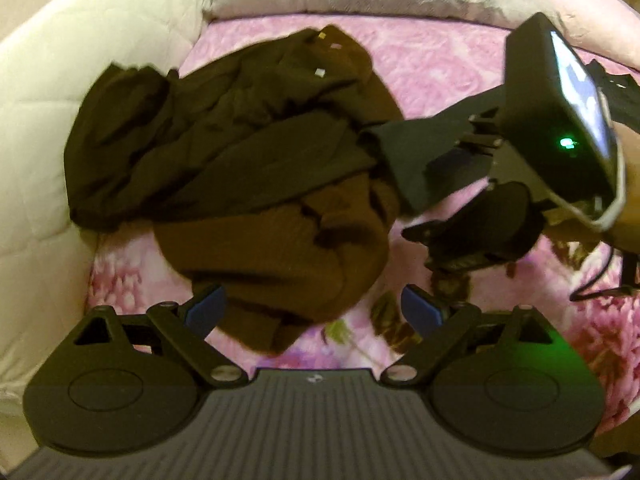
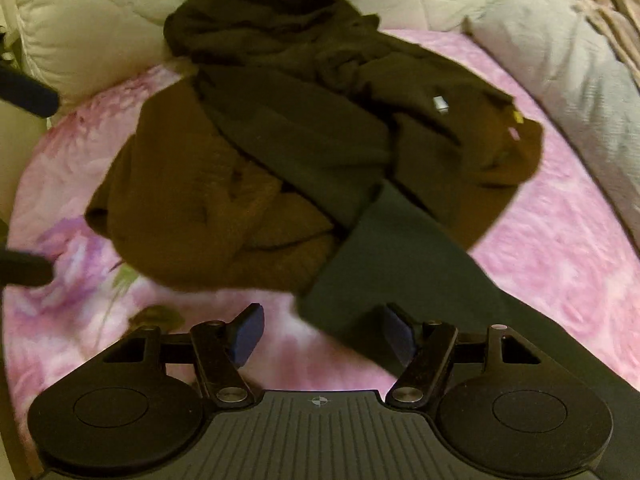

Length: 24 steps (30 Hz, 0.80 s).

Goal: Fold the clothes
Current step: 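Grasp the sleeve cuff with the right gripper and fold it across the body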

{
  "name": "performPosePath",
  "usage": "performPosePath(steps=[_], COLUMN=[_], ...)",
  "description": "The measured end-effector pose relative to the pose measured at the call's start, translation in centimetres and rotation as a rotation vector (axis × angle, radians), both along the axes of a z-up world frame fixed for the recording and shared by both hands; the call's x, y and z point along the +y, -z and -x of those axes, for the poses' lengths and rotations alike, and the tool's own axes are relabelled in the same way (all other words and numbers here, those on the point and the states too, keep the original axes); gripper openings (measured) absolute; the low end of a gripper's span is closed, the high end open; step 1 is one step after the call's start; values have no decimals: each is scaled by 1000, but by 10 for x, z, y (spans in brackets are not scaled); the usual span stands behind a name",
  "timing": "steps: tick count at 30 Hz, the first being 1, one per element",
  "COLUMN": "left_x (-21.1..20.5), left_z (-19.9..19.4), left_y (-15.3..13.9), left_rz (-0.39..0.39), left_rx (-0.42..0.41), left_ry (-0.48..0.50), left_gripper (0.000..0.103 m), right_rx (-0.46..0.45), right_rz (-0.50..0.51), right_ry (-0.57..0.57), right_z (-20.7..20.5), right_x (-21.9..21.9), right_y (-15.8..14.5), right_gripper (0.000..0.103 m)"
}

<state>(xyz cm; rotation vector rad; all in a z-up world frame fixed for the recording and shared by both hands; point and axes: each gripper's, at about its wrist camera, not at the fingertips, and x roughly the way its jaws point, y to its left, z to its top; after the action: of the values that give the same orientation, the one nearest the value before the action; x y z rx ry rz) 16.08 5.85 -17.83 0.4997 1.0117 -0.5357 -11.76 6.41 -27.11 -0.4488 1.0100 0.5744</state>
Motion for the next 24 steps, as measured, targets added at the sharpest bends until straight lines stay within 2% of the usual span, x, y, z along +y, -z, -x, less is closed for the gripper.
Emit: performPosePath(steps=[4,7,8,9,12,17,21,24], left_x=[5,2,-1,-4,-18,-56,-103,-146], left_z=[-5,-11,-13,-15,-19,-18,-4,15], left_y=[9,7,6,3,-3,-17,-27,-35], left_rz=[-11,-6,-2,3,20,54,71,81], left_rx=[19,14,11,4,-18,-37,-47,-68], left_ry=[-11,2,9,21,55,133,244,336], left_gripper=[92,92,92,92,92,92,92,92], right_rx=[-26,-31,-25,-18,-3,47,-86,-269], right_rz=[77,107,99,90,-38,-351,-476,-479], right_ry=[7,22,33,45,116,402,590,738], right_z=[-10,-16,-17,-19,-24,-38,-33,-2], right_x=[1,-5,-10,-16,-41,-115,-204,-299], right_y=[13,16,11,7,-22,-75,-130,-176], right_gripper=[69,21,14,13,12,12,12,12])
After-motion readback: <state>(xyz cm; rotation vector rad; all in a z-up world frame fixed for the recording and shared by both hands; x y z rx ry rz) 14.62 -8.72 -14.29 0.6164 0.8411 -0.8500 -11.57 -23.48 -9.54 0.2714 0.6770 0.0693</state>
